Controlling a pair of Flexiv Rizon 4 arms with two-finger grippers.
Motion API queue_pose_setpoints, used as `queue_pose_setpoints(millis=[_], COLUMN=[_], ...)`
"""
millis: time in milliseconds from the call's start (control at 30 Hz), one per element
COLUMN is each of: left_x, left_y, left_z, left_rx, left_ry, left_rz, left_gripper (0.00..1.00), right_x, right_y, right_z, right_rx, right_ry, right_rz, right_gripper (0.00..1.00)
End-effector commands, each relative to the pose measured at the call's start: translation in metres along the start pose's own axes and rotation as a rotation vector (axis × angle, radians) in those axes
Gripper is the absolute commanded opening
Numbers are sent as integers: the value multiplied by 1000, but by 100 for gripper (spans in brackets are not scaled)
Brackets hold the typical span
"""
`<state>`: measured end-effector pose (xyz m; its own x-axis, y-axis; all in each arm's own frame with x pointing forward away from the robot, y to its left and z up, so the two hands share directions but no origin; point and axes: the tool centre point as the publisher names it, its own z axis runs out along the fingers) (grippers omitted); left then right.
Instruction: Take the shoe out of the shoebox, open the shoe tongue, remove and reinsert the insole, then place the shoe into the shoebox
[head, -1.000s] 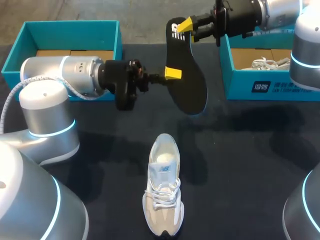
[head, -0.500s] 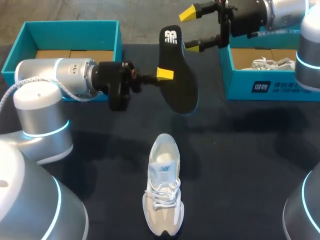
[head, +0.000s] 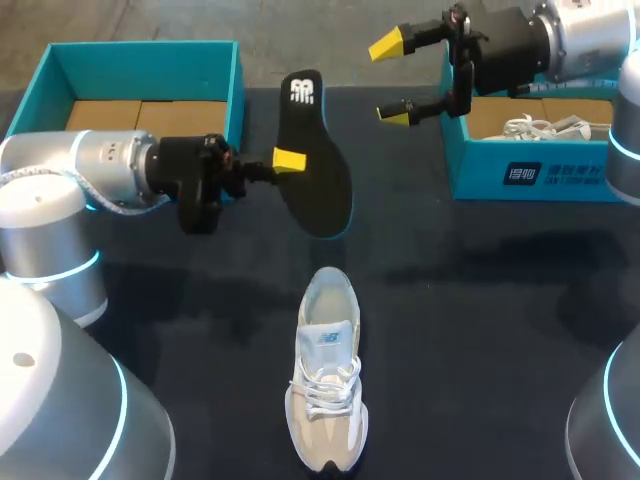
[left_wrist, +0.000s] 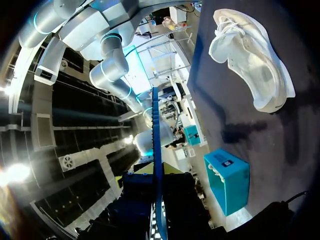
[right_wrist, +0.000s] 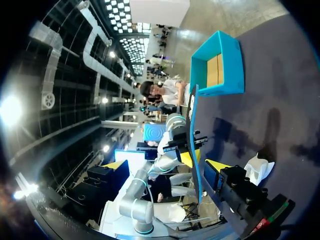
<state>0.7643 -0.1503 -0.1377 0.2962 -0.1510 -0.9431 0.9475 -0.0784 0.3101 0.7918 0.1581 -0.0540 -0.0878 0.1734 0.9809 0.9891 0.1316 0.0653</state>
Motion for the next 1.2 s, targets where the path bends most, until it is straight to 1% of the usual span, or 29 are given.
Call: queue_pose_setpoints(millis=[33,200,400,533,567,800,1033,1200], left_x=[4,9,9,8,7,9,8,2], left_y=[-8,-14,-17,-18,-19,-19,-21,-21], left_z=[-15,-26,-35,-38,-39,-43,-48,-50], left_rx=[3,2,-8,-10,-7,7,26,41], left_ry=[2,7,5,2,0,12,12,-7], left_rz=[-2,-16,-31,-36,-40,-67,-110,-220], left_gripper=[0,0,0,0,0,0,0,0], right_x=[0,-1,-4,-7,-12,-23,-23,-23], right_y=[-9,-22,-33,-35,-36,-40,-40,-40], right_z=[-2,-6,-5,-2,2,15,15,15], right_rx=[-8,-21,-19,-16,-10,6,6,6], right_ry=[-12,-8,-8,-1,9,27,27,27], right_rz=[6,9,7,2,-2,17,17,17], right_gripper=[100,100,100,100,100,100,100,100])
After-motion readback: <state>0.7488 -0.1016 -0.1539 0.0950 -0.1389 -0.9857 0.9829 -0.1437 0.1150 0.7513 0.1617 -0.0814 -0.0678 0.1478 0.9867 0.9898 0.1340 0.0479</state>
